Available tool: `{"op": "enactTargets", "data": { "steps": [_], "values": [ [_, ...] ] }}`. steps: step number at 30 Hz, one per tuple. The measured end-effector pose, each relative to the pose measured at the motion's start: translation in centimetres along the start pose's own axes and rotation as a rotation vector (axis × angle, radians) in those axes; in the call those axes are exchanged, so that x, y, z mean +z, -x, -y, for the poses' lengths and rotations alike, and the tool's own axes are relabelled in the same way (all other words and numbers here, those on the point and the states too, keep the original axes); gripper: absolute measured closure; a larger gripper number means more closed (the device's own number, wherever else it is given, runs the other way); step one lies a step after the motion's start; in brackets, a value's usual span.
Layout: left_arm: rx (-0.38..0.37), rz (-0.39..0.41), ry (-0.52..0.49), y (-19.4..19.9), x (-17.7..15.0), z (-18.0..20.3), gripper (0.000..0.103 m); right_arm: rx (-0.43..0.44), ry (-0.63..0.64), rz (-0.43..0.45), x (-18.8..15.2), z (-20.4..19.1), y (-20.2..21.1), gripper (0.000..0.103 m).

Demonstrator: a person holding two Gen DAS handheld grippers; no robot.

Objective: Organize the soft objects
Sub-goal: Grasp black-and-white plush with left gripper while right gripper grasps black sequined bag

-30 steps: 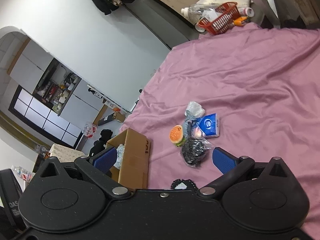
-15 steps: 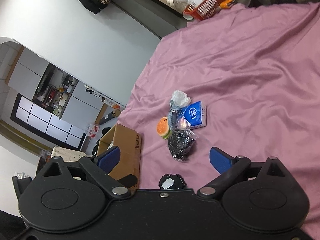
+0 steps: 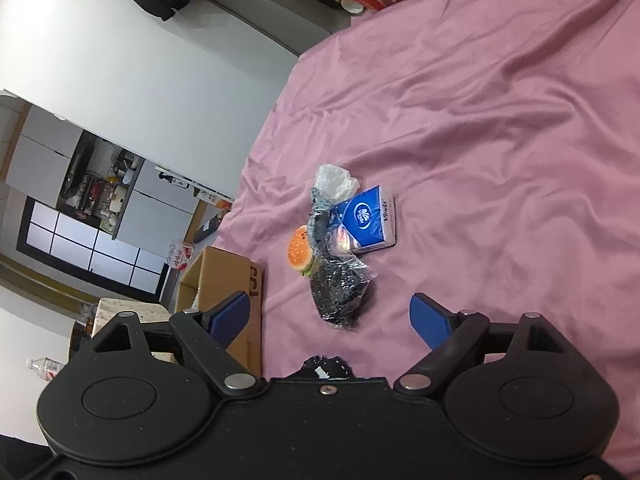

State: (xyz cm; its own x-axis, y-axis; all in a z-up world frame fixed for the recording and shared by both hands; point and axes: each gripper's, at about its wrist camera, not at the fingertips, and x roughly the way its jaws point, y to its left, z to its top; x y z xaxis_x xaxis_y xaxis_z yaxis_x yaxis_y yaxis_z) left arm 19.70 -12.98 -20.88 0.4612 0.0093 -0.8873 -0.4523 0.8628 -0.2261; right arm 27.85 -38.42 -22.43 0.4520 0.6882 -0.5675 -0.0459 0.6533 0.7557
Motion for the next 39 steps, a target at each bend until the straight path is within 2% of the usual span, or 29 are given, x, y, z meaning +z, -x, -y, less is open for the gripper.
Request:
{"op": "enactTargets", "data": {
  "steps": [7, 11, 13, 16, 21, 24, 26, 27, 29, 30, 39],
  "values": [
    [0.004, -0.058, 0.026, -2.8, 0.1, -0.1, 0.051, -0.018, 0.007, -0.041, 0.7, 0.0, -2.1, 0.021],
    [-0.017, -0.081, 0.046, -4.0, 0.2, -0.2, 0.072, -0.033, 0.016, -0.064, 1.0, 0.1, -3.5, 0.024],
    [-0.018, -0.076, 0.044, -4.1, 0.4, -0.1, 0.077, -0.041, 0.019, -0.073, 1.2, 0.1, -4.1, 0.024],
    [-0.018, -0.051, 0.047, -4.0, 0.9, -0.1, 0.08, -0.05, 0.028, -0.086, 1.4, -0.2, -4.9, 0.025],
    [-0.021, -0.025, 0.049, -3.9, 2.3, -0.4, 0.08, -0.078, 0.051, -0.097, 1.7, -0.6, -6.2, 0.027],
    [-0.023, -0.015, 0.052, -3.9, 3.3, -0.7, 0.08, -0.09, 0.049, -0.111, 1.6, -0.6, -7.0, 0.034],
    [-0.024, -0.012, 0.057, -4.0, 3.8, -0.9, 0.08, -0.104, 0.049, -0.114, 1.6, -0.6, -7.4, 0.05],
    [-0.026, -0.012, 0.058, -3.9, 3.9, -1.0, 0.08, -0.107, 0.05, -0.116, 1.6, -0.5, -7.5, 0.073],
    [-0.032, -0.012, 0.06, -3.8, 4.2, -1.1, 0.08, -0.106, 0.039, -0.115, 1.5, -0.4, -7.3, 0.079],
    [-0.037, -0.013, 0.058, -3.8, 4.3, -1.2, 0.08, -0.099, 0.032, -0.11, 1.4, -0.5, -7.0, 0.087],
    [-0.082, 0.01, 0.04, -1.5, 4.9, -1.6, 0.08, -0.114, 0.048, -0.022, 0.5, -3.4, -3.1, 0.094]
  ]
}}
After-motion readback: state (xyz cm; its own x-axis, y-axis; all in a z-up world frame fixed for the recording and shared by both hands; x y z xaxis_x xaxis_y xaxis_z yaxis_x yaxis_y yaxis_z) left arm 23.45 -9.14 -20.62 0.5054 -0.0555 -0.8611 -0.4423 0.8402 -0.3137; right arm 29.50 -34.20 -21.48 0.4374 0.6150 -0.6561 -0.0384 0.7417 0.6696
